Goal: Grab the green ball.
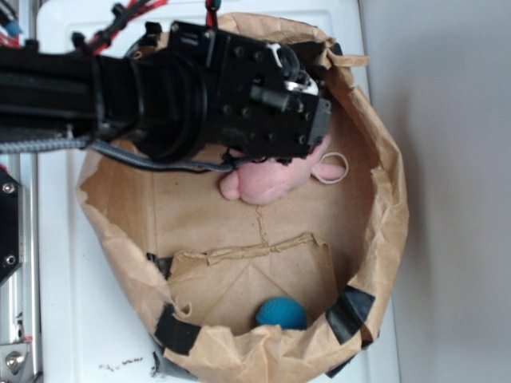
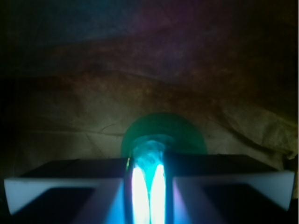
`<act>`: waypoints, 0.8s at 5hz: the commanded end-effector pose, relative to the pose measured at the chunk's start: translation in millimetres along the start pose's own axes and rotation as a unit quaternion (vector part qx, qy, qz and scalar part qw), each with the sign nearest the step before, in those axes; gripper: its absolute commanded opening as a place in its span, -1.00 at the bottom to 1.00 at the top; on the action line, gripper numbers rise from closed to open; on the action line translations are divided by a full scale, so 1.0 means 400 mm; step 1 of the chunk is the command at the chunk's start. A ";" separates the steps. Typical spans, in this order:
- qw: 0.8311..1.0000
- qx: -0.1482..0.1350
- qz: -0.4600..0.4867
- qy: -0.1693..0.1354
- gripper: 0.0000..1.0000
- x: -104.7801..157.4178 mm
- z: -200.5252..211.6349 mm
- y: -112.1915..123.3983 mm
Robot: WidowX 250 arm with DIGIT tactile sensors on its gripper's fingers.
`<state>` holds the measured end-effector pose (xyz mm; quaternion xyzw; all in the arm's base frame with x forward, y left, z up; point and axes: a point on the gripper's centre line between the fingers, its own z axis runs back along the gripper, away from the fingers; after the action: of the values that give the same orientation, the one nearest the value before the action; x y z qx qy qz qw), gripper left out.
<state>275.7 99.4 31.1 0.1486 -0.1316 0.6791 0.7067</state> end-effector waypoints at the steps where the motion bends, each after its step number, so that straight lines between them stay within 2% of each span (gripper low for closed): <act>1: 0.999 -0.025 -0.014 0.032 -1.00 0.022 0.089 0.031; 3: 0.992 -0.044 -0.078 0.086 -1.00 0.064 0.215 0.058; 4: 0.989 -0.041 -0.087 0.108 -1.00 0.087 0.245 0.062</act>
<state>256.3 80.2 113.1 0.0730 -0.0369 0.6120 0.7866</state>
